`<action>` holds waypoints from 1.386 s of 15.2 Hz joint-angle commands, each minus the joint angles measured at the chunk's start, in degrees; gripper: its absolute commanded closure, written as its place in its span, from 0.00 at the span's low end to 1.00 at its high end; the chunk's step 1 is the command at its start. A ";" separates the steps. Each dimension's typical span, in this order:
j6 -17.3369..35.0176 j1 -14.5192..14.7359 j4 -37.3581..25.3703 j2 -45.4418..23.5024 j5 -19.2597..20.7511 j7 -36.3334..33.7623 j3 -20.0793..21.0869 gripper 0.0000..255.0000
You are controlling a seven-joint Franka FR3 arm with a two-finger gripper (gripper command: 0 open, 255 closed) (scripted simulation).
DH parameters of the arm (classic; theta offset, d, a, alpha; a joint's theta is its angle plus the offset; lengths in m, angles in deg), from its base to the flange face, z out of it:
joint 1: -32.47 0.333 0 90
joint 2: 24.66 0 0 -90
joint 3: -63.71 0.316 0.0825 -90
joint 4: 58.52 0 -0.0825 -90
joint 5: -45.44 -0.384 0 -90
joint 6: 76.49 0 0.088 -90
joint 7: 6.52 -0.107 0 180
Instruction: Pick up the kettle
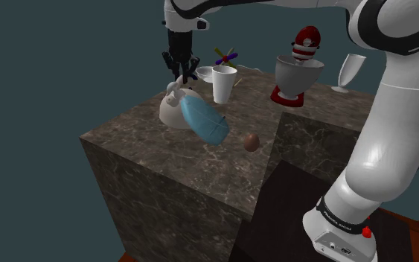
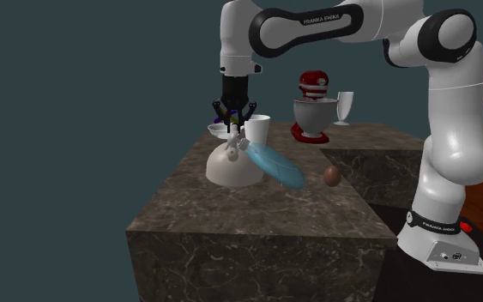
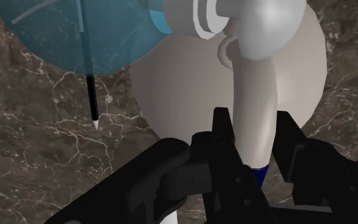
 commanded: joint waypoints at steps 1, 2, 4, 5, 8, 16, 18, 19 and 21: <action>-0.01 0.01 0.02 -0.03 0.00 -0.01 0.00 1.00; 0.02 0.00 0.06 -0.02 -0.01 0.00 0.00 1.00; 0.04 -0.05 0.05 -0.05 0.00 0.08 -0.03 1.00; -0.75 0.01 -0.79 -0.11 0.00 0.14 -0.01 1.00; -3.17 0.22 -3.49 -0.40 0.06 0.32 0.06 1.00; -10.02 1.10 -11.83 -1.99 0.66 0.66 0.24 1.00; -11.86 1.43 -14.24 -2.61 0.93 0.72 0.29 1.00; -12.81 1.61 -15.51 -2.96 1.08 0.75 0.31 1.00; -12.95 1.64 -15.71 -3.01 1.10 0.76 0.31 1.00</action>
